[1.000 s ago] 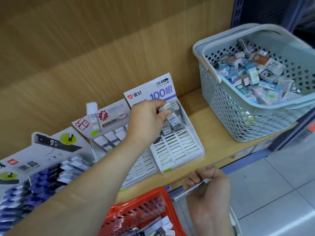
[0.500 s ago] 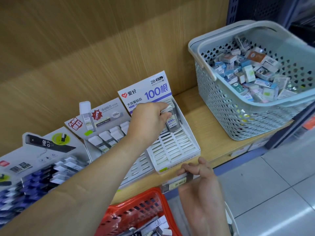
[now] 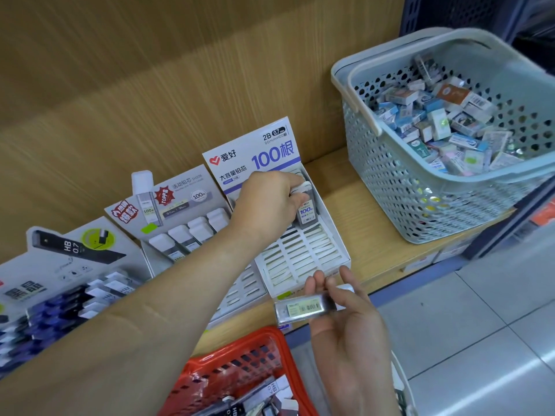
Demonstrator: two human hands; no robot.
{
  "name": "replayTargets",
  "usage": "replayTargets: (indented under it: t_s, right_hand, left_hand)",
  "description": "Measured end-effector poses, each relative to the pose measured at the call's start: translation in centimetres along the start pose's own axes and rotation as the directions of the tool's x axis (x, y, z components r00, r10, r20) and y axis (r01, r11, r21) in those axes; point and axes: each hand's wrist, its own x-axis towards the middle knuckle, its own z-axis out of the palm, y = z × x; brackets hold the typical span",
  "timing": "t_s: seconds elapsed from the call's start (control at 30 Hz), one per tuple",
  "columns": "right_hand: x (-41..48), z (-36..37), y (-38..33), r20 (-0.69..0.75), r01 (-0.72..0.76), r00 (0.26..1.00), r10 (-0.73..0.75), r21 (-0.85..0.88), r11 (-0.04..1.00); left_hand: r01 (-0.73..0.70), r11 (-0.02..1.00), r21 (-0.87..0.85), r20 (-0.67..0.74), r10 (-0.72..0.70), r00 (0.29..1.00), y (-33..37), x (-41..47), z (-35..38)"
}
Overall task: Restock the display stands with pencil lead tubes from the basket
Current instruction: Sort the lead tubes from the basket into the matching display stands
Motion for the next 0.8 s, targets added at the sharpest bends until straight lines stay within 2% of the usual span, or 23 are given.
replayTargets:
  t_s: [0.17, 0.27, 0.33, 0.43, 0.53, 0.57, 0.63, 0.67, 0.7, 0.73, 0.77, 0.8]
  right_hand:
    - [-0.5, 0.3, 0.0, 0.061, 0.013, 0.998, -0.011, -0.032, 0.999]
    - [-0.9, 0.7, 0.1, 0.086, 0.016, 0.996, -0.013, -0.033, 0.999]
    - [-1.0, 0.7, 0.1, 0.078, 0.038, 0.996, -0.037, -0.017, 0.999]
    - [-1.2, 0.7, 0.0, 0.098, 0.057, 0.994, -0.052, -0.045, 0.997]
    - [-1.2, 0.7, -0.1, 0.123, 0.046, 0.992, -0.038, -0.062, 0.997]
    - [-1.3, 0.8, -0.1, 0.131, 0.033, 0.991, -0.022, -0.085, 0.996]
    - [-1.5, 0.9, 0.0, 0.161, 0.005, 0.987, 0.028, -0.200, 0.980]
    - [-1.6, 1.1, 0.1, 0.181, -0.007, 0.982, 0.056, -0.264, 0.965]
    - [-1.7, 1.2, 0.1, 0.200, -0.016, 0.976, 0.083, -0.316, 0.949]
    - [-1.7, 1.2, 0.2, 0.214, -0.026, 0.971, 0.109, -0.357, 0.934]
    - [-1.8, 1.3, 0.3, 0.225, -0.038, 0.965, 0.134, -0.388, 0.921]
    - [-1.9, 1.4, 0.5, 0.235, -0.053, 0.958, 0.162, -0.411, 0.910]
  left_hand:
    - [-0.049, 0.992, 0.120, 0.019, 0.047, 0.999, 0.2, -0.1, 0.5]
    - [-0.083, 0.988, 0.128, 0.008, 0.082, 0.997, 0.2, -0.1, 0.6]
    - [-0.123, 0.974, 0.191, -0.014, 0.128, 0.992, 0.2, 0.0, 0.6]
    - [-0.236, 0.909, 0.344, -0.084, 0.280, 0.956, -0.2, 0.3, 0.6]
    - [-0.219, 0.916, 0.337, -0.125, 0.274, 0.954, -0.5, 0.8, 0.5]
    - [-0.188, 0.942, 0.279, -0.115, 0.227, 0.967, -0.4, 0.5, 0.3]
    - [-0.050, 0.998, -0.033, -0.073, 0.047, 0.996, 0.2, -0.8, -0.6]
    - [0.058, 0.963, -0.261, 0.021, -0.055, 0.998, 0.7, -1.8, -1.4]
    - [0.174, 0.870, -0.461, 0.181, -0.100, 0.978, 1.2, -2.8, -2.3]
    - [0.283, 0.762, -0.582, 0.343, -0.086, 0.936, 1.5, -4.0, -3.1]
    - [0.356, 0.695, -0.624, 0.459, -0.043, 0.888, 1.4, -5.1, -3.6]
    - [0.398, 0.652, -0.646, 0.524, 0.000, 0.852, 1.2, -6.2, -4.1]
